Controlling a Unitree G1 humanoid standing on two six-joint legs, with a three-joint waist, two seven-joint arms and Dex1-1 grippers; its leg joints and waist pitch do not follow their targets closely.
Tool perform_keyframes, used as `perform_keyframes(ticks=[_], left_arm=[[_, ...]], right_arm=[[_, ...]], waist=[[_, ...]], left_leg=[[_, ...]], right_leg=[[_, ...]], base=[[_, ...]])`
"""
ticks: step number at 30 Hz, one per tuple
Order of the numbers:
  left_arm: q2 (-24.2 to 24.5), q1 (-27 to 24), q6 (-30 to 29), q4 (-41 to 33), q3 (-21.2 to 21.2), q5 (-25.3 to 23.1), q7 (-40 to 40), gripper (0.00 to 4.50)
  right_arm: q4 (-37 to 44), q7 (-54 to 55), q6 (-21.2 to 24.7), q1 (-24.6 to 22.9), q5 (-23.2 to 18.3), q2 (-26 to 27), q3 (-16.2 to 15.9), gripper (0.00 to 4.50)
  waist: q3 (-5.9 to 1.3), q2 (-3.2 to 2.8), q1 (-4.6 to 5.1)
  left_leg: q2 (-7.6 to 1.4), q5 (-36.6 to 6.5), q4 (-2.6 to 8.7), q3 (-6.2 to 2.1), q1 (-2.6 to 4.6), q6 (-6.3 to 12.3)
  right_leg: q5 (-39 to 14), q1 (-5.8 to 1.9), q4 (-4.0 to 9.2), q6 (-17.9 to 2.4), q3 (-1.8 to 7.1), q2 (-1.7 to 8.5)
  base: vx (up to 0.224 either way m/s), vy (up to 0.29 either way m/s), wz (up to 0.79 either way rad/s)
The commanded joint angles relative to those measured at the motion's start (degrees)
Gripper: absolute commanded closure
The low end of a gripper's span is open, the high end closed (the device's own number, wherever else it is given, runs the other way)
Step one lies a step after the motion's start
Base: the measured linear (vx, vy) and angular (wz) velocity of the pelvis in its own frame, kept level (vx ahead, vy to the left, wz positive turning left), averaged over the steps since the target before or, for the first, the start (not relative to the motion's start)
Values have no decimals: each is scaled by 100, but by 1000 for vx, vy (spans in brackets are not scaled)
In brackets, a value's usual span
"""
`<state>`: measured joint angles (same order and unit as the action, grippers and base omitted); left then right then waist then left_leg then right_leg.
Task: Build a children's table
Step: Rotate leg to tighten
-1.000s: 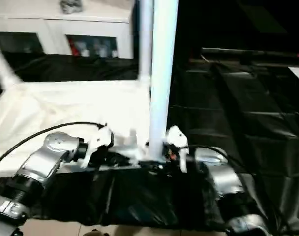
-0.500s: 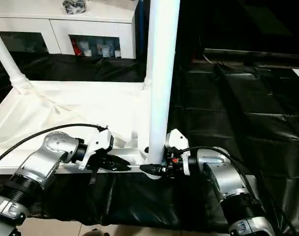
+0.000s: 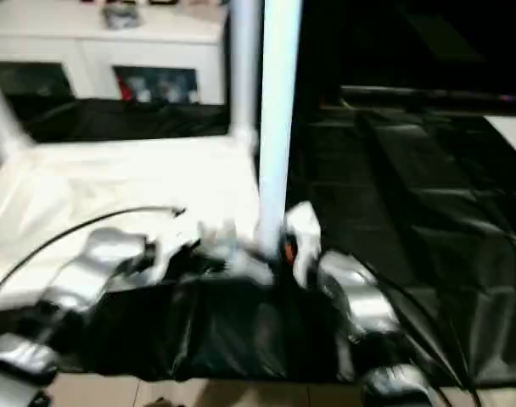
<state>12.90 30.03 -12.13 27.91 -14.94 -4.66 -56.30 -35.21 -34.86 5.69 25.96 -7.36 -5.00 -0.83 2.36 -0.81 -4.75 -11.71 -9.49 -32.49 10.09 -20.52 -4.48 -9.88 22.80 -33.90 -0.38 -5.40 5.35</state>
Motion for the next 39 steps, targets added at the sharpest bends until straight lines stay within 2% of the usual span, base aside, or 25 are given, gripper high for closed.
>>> perform_keyframes(ticks=[1, 3, 6, 8, 9, 10, 12, 14, 19, 23, 25, 28, 31, 32, 34, 39], left_arm=[[-649, 267, -153, -233, -117, 36, 708, 450], [-742, 251, -199, -289, -130, 4, 819, 450], [-812, 223, -199, -353, -173, -23, 833, 450], [-785, 214, -128, -363, -214, -40, 786, 450], [-763, 204, -99, -376, -226, -35, 744, 450], [-755, 199, -93, -386, -234, -34, 734, 450], [-698, 169, -64, -426, -239, -18, 647, 450], [-570, 122, 26, -472, -242, 12, 435, 450], [-326, 80, 188, -511, -259, 106, 23, 450], [-45, 64, 374, -496, -260, 198, -434, 450], [59, 82, 467, -438, -255, 196, -569, 450], [175, 100, 570, -380, -255, 223, -758, 450], [347, 127, 643, -302, -266, 303, -1059, 450], [390, 134, 667, -285, -270, 317, -1134, 450], [511, 148, 730, -235, -303, 354, -1353, 450], [657, 190, 823, -130, -333, 371, -1626, 450]], right_arm=[[-478, 568, 362, 74, 286, 599, -415, 187], [-526, 691, 242, 96, 359, 668, -457, 187], [-645, 755, 50, 151, 348, 756, -405, 187], [-672, 597, 164, 190, 137, 788, -270, 137], [-624, 489, 209, 173, 86, 771, -267, 137], [-612, 438, 224, 172, 72, 767, -259, 119], [-562, 342, 200, 136, 139, 662, -315, 113], [-412, 57, 106, 32, 207, 419, -460, 87], [-31, -796, -15, -174, 177, -34, -647, 87], [412, -1837, -107, -397, 94, -591, -881, 87], [550, -2228, -169, -464, 55, -787, -960, 87], [727, -2662, -141, -538, -22, -958, -1045, 87], [970, -3201, -85, -635, -110, -1185, -1199, 87], [999, -3292, -70, -645, -118, -1223, -1236, 110], [1063, -3478, -52, -659, -131, -1298, -1318, 117], [1143, -3674, -30, -675, -129, -1318, -1377, 161]], waist=[[-273, 48, 18], [-277, 50, 17], [-305, 61, 4], [-312, 48, 7], [-319, 40, 2], [-326, 40, 0], [-328, 33, 2], [-331, 28, -2], [-340, 31, -28], [-329, 34, -65], [-315, 34, -72], [-303, 40, -83], [-303, 50, -127], [-310, 42, -140], [-313, 61, -156], [-318, 48, -184]], left_leg=[[-114, -2082, 416, -95, 33, -42], [-110, -2039, 409, -83, 53, -12], [-117, -1812, 407, -68, 7, 93], [-126, -1702, 405, -56, 0, 136], [-127, -1671, 400, -52, 3, 143], [-130, -1582, 396, -47, -5, 166], [-133, -1519, 397, -45, -14, 184], [-126, -1503, 382, -31, -3, 206], [-135, -1391, 366, -22, -7, 298], [-139, -1436, 361, -16, -5, 351], [-149, -1587, 368, -14, 17, 343], [-155, -1722, 380, -18, 31, 290], [-168, -1711, 381, -16, 28, 310], [-176, -1680, 381, -16, 21, 316], [-173, -1627, 376, -16, 19, 317], [-177, -1569, 378, -18, 18, 278]], right_leg=[[-3114, -197, 608, -505, 228, 359], [-3024, -185, 611, -534, 236, 353], [-2566, -217, 555, -638, 261, 342], [-2174, -227, 505, -780, 271, 324], [-2082, -232, 496, -816, 274, 326], [-1846, -243, 466, -886, 280, 317], [-1655, -259, 442, -955, 275, 309], [-1543, -267, 440, -1010, 279, 311], [-1277, -281, 412, -1080, 286, 308], [-1317, -296, 418, -1101, 279, 303], [-1533, -272, 445, -1079, 278, 304], [-1875, -257, 478, -1034, 278, 318], [-1881, -260, 466, -1008, 279, 304], [-1832, -260, 454, -1022, 283, 313], [-1796, -261, 446, -1043, 279, 315], [-1763, -258, 430, -1058, 282, 322]], base=[[0, 0, 0], [0, 0, 0], [0, 0, 0], [0, 0, 0], [0, 0, 0], [0, 0, 0], [0, 0, 0], [0, 0, 0], [0, 0, 0], [0, 0, 0], [0, 0, 0], [0, 0, 0], [0, 0, 0], [0, 0, 0], [0, 0, 0], [0, 0, 0]])
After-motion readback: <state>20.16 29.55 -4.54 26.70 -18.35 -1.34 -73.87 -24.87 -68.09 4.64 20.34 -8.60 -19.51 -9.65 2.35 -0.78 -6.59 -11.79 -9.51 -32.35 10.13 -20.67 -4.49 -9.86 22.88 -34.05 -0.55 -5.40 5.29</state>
